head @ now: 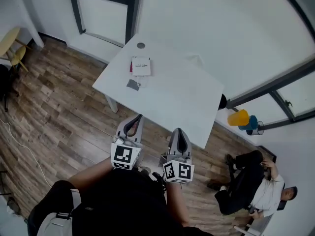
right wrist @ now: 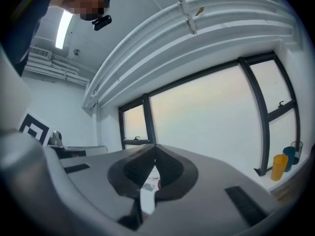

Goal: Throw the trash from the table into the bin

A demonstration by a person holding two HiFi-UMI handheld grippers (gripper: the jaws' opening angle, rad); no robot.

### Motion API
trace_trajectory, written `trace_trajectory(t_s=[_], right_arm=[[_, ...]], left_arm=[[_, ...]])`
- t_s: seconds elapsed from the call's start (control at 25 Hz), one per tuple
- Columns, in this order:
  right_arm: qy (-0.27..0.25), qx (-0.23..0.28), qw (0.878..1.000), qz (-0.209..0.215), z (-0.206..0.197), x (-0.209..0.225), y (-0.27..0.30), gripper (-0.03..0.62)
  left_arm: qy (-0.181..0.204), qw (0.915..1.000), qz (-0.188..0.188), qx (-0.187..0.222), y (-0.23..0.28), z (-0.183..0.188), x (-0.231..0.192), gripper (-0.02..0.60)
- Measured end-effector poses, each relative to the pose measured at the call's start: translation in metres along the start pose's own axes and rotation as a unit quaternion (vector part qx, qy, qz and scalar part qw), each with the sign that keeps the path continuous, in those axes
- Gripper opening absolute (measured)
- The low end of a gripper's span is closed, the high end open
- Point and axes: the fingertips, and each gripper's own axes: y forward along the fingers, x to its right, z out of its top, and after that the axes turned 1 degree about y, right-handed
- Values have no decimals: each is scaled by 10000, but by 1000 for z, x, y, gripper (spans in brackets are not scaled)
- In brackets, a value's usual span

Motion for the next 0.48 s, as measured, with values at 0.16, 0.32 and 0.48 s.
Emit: trace_trajectory(t_s=[0.16, 0.32, 0.48], right_arm=[[-25, 48, 9998, 168, 2, -34, 19, 6], [-85, 14, 9989, 457, -2, -55, 24, 6], [-125, -17, 9979, 642, -3, -63, 21, 6]], left_arm=[[41, 9998, 9, 179, -6, 15, -29, -3], [-47, 9995, 97, 297, -14, 20, -37, -3], [-95, 9994, 180, 292, -25, 20, -32, -3]])
